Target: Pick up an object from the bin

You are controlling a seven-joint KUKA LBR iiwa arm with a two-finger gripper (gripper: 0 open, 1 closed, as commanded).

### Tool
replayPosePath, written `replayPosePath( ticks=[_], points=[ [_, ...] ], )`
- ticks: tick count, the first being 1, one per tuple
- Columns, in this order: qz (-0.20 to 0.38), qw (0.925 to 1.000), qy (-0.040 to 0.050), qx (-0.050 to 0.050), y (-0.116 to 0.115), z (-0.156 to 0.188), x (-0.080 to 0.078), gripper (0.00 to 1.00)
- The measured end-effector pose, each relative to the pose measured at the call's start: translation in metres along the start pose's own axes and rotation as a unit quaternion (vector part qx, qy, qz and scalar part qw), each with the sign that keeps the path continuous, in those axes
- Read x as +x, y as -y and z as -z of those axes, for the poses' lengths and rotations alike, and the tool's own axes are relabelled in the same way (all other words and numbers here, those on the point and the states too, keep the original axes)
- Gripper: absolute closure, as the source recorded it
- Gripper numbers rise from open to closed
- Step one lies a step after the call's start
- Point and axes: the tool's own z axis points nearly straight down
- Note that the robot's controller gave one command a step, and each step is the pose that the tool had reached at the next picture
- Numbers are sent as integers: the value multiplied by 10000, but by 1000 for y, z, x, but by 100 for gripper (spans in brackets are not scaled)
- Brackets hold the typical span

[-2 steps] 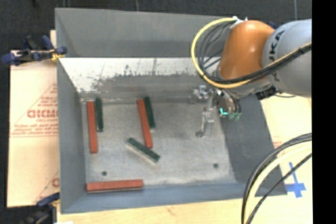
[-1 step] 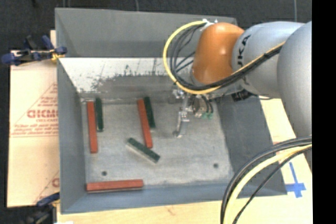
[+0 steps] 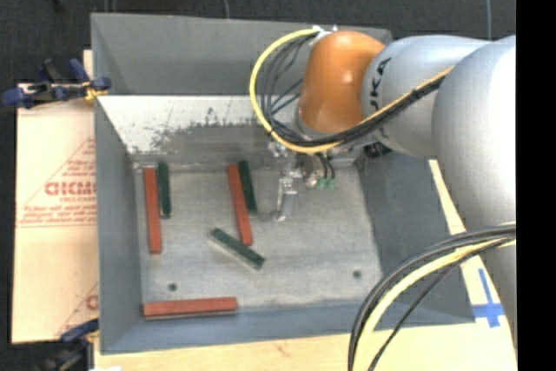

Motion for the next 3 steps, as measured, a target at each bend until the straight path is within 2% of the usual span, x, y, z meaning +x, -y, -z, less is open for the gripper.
replayPosePath(
  ticks=[1,2,3],
  points=[
    [-11,10000,3,28,-22,-11,3,0],
    [-255,9997,-14,2,-52,-6,23,0],
    [47,10000,6,21,-69,-6,58,0]
  ],
)
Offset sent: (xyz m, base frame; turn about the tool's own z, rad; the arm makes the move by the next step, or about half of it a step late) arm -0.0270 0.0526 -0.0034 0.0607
